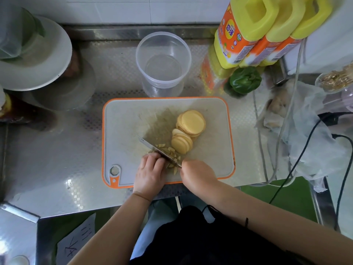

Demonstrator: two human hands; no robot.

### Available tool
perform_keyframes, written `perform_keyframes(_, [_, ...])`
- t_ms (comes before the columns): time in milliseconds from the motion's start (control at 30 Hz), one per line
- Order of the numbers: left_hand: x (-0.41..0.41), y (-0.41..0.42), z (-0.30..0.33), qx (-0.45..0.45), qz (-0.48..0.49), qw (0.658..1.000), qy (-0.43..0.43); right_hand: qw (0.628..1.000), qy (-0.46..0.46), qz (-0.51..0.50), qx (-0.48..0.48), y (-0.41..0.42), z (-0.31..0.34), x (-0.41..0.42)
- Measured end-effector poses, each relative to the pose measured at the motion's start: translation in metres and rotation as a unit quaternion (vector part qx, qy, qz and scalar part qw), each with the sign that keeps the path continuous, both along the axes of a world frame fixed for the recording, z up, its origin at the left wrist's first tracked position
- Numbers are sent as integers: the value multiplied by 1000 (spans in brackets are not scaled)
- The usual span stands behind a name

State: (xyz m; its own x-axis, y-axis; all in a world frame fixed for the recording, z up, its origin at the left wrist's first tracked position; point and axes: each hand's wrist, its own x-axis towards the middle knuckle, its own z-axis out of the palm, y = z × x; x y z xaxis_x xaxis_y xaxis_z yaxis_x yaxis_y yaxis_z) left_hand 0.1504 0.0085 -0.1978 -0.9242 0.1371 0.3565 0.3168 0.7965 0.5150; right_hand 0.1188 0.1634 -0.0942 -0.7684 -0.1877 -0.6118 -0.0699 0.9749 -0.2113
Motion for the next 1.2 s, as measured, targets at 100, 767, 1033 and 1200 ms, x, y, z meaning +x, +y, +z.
perform_keyframes(100, [1,0,-1,-5,1,1000,-4,1000,3,-3,7,-2,-6,6])
perform_keyframes(767, [6,-4,-4,-24,4,1000,17,997,57,33,-30,7,14,9])
perform_keyframes(1033, [2,-3,-1,-20,17,1000,2,999,19,8,-32,-5,15,-3])
perform_keyframes(1200, [3,-2,2,-25,27,999,-19,1000,3,7,-23,-10,17,-9])
